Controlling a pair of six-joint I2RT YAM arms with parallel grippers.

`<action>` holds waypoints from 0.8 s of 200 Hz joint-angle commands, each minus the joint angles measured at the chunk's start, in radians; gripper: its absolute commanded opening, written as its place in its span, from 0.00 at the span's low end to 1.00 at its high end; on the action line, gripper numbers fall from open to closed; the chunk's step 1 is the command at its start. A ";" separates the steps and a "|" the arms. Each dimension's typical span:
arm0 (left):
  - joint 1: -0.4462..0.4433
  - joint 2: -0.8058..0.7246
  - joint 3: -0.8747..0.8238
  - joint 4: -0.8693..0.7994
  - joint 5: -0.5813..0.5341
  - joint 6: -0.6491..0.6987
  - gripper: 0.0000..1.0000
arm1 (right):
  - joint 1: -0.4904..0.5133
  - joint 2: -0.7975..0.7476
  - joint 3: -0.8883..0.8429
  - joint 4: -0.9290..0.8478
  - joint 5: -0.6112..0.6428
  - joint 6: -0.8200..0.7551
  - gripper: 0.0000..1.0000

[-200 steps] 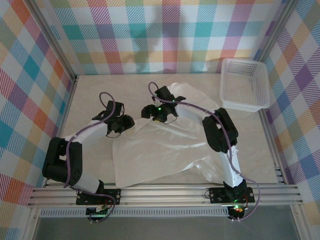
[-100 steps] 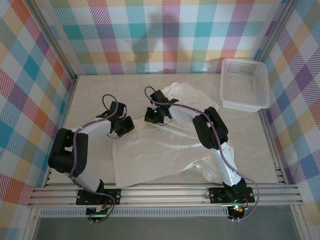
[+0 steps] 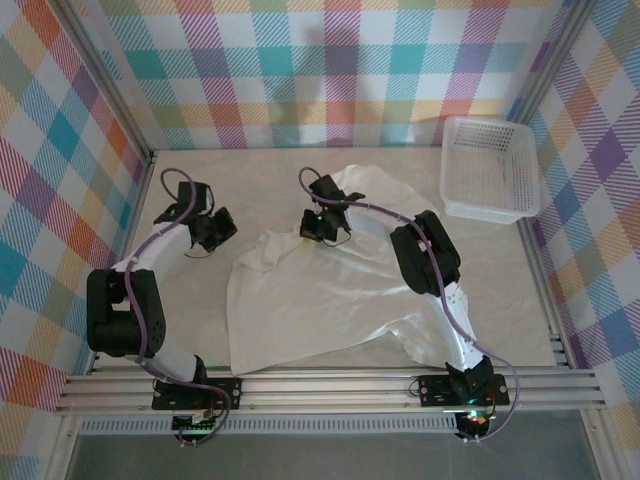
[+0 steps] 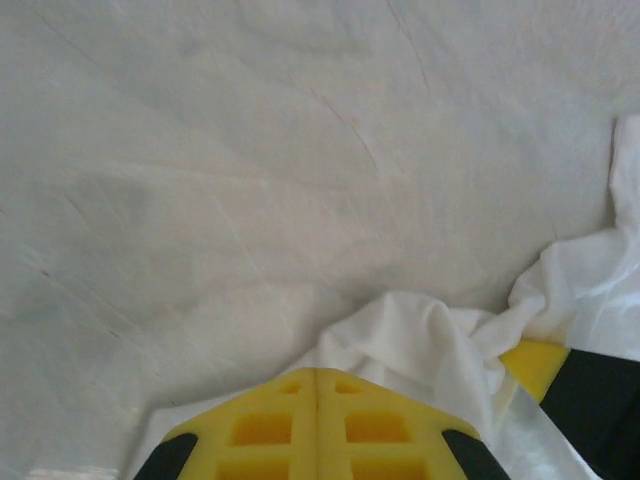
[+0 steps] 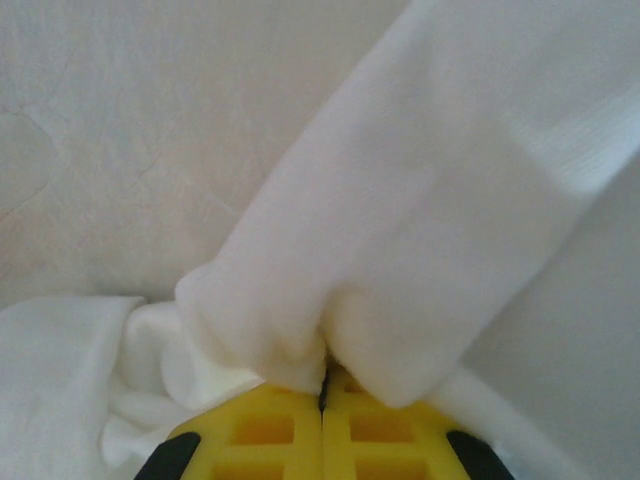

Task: Fold the inside-out t-shirt

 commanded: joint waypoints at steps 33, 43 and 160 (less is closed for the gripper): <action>0.011 0.128 0.086 0.150 0.372 0.001 0.17 | -0.007 -0.010 0.101 -0.021 -0.022 -0.024 0.00; -0.016 0.131 0.075 0.161 0.415 0.019 0.22 | -0.007 -0.004 0.107 -0.025 -0.026 -0.024 0.00; -0.352 0.199 0.192 -0.220 -0.349 0.239 0.81 | -0.007 0.014 0.128 -0.046 -0.034 -0.013 0.00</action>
